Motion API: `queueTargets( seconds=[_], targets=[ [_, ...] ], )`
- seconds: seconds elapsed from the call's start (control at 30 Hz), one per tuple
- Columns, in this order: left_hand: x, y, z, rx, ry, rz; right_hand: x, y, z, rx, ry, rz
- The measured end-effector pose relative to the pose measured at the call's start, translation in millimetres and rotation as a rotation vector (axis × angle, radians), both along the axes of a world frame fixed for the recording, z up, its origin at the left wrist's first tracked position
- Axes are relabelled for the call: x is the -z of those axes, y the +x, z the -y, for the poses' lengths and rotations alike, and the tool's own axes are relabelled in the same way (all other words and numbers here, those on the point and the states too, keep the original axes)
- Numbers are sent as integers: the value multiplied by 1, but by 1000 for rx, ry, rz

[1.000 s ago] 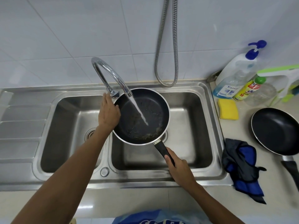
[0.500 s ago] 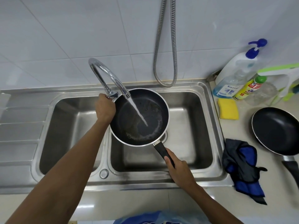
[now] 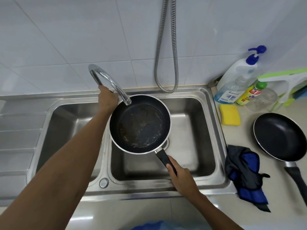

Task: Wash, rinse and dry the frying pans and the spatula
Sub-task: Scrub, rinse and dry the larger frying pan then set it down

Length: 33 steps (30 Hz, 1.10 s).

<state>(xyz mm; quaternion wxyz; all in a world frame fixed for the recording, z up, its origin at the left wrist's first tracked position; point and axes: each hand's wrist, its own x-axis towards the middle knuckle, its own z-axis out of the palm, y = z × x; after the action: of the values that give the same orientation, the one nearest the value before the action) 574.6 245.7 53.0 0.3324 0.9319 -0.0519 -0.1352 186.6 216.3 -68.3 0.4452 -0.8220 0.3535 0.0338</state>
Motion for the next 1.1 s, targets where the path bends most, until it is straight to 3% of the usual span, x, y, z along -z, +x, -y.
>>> queueTargets(
  seconds=[0.27,0.47,0.6,0.9,1.1],
  targets=[
    [28,-97,-40,95,-234,-67,-8,1,1,-3,-10,-6],
    [55,-219,-86,224,-150,-182,-25,1,0,-3,50,41],
    [72,-255,-95,280,-79,-392,-29,0,-8,3,58,78],
    [85,-279,-69,-40,-505,-1016,-47,-13,-31,40,94,123],
    [94,-302,-43,-338,-627,-1184,-47,-25,-48,148,194,102]
  ],
)
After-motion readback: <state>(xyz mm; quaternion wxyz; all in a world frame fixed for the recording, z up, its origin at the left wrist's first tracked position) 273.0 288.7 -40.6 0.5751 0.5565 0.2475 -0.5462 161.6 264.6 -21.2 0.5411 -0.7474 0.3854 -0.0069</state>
